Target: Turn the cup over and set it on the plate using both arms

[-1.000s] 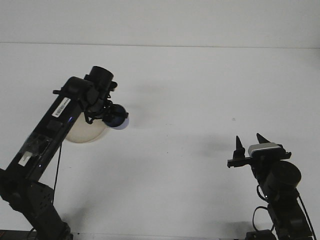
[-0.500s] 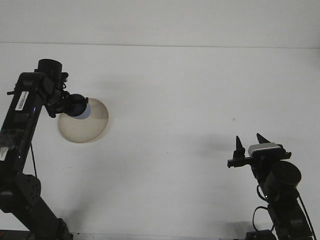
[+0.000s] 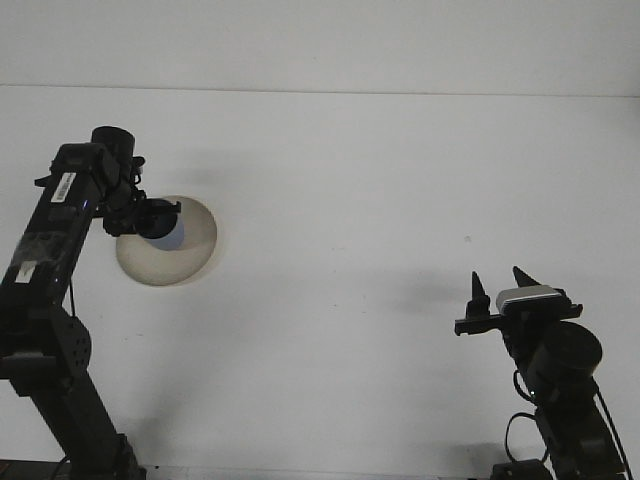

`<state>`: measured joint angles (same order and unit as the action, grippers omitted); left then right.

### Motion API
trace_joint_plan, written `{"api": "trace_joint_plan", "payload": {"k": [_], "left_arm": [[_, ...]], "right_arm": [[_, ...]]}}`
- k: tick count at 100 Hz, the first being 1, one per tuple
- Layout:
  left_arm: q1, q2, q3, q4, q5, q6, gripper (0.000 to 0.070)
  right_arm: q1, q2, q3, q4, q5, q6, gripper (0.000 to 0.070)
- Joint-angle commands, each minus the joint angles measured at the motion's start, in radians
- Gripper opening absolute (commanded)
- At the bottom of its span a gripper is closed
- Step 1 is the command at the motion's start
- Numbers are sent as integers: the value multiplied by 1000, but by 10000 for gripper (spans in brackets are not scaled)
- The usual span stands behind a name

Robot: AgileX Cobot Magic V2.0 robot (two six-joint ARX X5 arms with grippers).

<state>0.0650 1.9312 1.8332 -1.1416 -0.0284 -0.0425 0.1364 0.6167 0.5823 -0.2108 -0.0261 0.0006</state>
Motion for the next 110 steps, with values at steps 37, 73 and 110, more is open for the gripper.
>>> {"api": "trace_joint_plan", "payload": {"k": [37,73,110], "left_arm": [[16,38,17,20,-5,8,11],[17,82,17,18,-5,6,41],[20,54,35,29,-5,1,436]], "right_arm": [[2,5,11,8,0,11,449],[2,5,11,8,0,11,449],[2,5,11,8,0,11,449]]}}
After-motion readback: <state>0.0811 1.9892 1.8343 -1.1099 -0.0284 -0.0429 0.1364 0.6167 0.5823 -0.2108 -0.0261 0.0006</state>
